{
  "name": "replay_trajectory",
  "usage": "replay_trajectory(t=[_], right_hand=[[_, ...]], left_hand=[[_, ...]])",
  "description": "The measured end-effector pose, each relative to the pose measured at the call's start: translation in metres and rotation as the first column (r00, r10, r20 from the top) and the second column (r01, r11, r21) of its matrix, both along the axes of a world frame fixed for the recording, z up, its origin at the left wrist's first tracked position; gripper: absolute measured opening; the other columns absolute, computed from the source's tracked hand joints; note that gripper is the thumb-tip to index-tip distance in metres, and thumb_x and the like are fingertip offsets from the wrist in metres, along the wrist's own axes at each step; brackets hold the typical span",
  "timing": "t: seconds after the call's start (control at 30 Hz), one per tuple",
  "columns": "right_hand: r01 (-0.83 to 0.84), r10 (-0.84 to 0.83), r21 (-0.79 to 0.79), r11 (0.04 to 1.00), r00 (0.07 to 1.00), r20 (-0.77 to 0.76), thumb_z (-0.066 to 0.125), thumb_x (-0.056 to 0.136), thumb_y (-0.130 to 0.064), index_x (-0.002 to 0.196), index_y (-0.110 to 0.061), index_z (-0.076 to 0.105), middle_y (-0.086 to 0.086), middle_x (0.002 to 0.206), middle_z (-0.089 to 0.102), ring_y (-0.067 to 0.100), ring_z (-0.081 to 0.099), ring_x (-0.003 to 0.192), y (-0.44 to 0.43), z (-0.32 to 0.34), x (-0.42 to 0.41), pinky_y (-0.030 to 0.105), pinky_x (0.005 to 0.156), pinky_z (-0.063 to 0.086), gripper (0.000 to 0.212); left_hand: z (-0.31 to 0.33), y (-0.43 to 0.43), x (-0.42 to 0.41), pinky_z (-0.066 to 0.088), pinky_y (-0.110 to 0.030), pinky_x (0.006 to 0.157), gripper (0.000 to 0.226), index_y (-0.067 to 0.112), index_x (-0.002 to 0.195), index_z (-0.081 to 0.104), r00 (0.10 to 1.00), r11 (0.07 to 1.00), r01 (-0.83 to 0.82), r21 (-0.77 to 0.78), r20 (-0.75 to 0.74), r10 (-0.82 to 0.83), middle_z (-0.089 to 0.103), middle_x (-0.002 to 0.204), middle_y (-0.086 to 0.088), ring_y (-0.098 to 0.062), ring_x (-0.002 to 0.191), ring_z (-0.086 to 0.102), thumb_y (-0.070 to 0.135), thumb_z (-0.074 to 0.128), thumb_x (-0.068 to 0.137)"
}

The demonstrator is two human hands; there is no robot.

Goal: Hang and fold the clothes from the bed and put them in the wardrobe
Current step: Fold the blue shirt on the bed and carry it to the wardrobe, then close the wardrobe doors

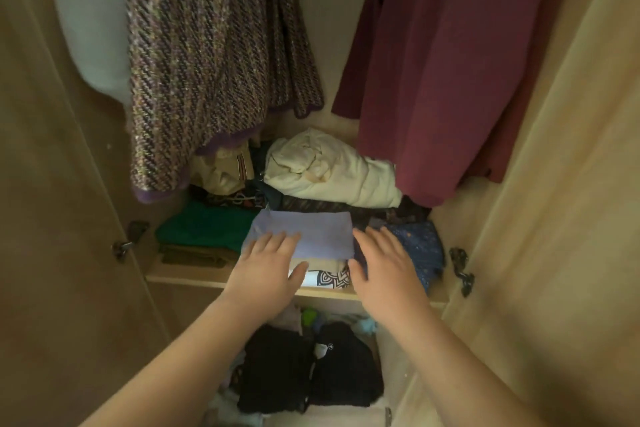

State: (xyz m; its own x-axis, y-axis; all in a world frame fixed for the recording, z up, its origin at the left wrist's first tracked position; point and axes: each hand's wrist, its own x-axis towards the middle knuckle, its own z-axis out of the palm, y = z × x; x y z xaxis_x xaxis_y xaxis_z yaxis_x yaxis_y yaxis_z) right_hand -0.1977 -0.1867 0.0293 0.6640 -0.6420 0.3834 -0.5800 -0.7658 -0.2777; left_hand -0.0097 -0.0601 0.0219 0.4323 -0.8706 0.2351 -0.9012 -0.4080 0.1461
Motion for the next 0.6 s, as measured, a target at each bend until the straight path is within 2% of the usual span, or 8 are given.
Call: replay_trajectory(t=[0.1, 0.23, 0.33, 0.43, 0.53, 0.6], right_hand=[[0.019, -0.020, 0.030, 0.999, 0.999, 0.037, 0.049, 0.099, -0.037, 0.151, -0.022, 0.038, 0.000, 0.156, 0.038, 0.023, 0.023, 0.149, 0.033, -0.005, -0.033, 0.041, 0.121, 0.023, 0.055], [0.081, -0.083, 0.033, 0.996, 0.994, 0.074, 0.051, 0.097, -0.032, 0.150, -0.022, 0.039, 0.001, 0.154, 0.041, 0.022, 0.025, 0.148, 0.084, -0.013, -0.074, 0.036, 0.121, 0.020, 0.056], [0.130, -0.135, 0.055, 0.990, 0.987, 0.089, 0.051, 0.096, -0.032, 0.149, -0.021, 0.040, 0.002, 0.152, 0.043, 0.023, 0.029, 0.146, 0.137, -0.022, -0.108, 0.040, 0.120, 0.026, 0.056], [0.170, -0.174, 0.049, 0.984, 0.980, 0.096, 0.057, 0.091, -0.025, 0.143, -0.016, 0.046, 0.004, 0.142, 0.052, 0.026, 0.041, 0.136, 0.187, -0.032, -0.143, 0.042, 0.114, 0.036, 0.054], [0.239, -0.246, 0.129, 0.962, 0.969, 0.037, 0.054, 0.094, -0.026, 0.146, -0.021, 0.040, 0.000, 0.147, 0.046, 0.023, 0.034, 0.141, 0.227, -0.041, -0.182, 0.038, 0.115, 0.031, 0.054], [0.294, -0.302, 0.173, 0.940, 0.953, 0.025, 0.051, 0.095, -0.028, 0.147, -0.025, 0.036, -0.003, 0.151, 0.041, 0.020, 0.030, 0.144, 0.242, -0.043, -0.212, 0.041, 0.118, 0.031, 0.054]], left_hand=[[-0.006, 0.029, -0.021, 0.017, -0.047, 0.122, 0.064, 0.033, 0.156, 0.019, 0.998, 0.999, 0.001, 0.032, -0.065, 0.001, 0.024, 0.164, 0.000, -0.026, 0.152, 0.016, 0.060, 0.032, 0.099], [-0.010, 0.066, -0.051, 0.018, -0.048, 0.121, 0.064, 0.032, 0.156, 0.021, 0.994, 0.997, 0.073, 0.025, -0.080, -0.071, 0.025, 0.164, -0.002, -0.027, 0.152, 0.017, 0.059, 0.033, 0.099], [-0.013, 0.103, -0.081, 0.016, -0.045, 0.121, 0.064, 0.030, 0.156, 0.021, 0.981, 0.984, 0.177, 0.013, -0.087, -0.175, 0.026, 0.163, -0.002, -0.026, 0.152, 0.017, 0.057, 0.036, 0.099], [-0.018, 0.138, -0.114, 0.019, -0.045, 0.121, 0.061, 0.027, 0.152, 0.029, 0.964, 0.968, 0.249, -0.003, -0.090, -0.249, 0.031, 0.161, 0.000, -0.026, 0.150, 0.021, 0.055, 0.038, 0.099], [-0.023, 0.166, -0.146, 0.022, -0.046, 0.121, 0.059, 0.024, 0.148, 0.035, 0.950, 0.958, 0.282, 0.042, -0.148, -0.273, 0.034, 0.159, -0.003, -0.028, 0.149, 0.024, 0.056, 0.039, 0.098], [-0.026, 0.175, -0.167, 0.022, -0.047, 0.121, 0.056, 0.024, 0.145, 0.037, 0.933, 0.942, 0.330, 0.065, -0.177, -0.314, 0.037, 0.157, -0.003, -0.028, 0.148, 0.026, 0.055, 0.040, 0.099]])
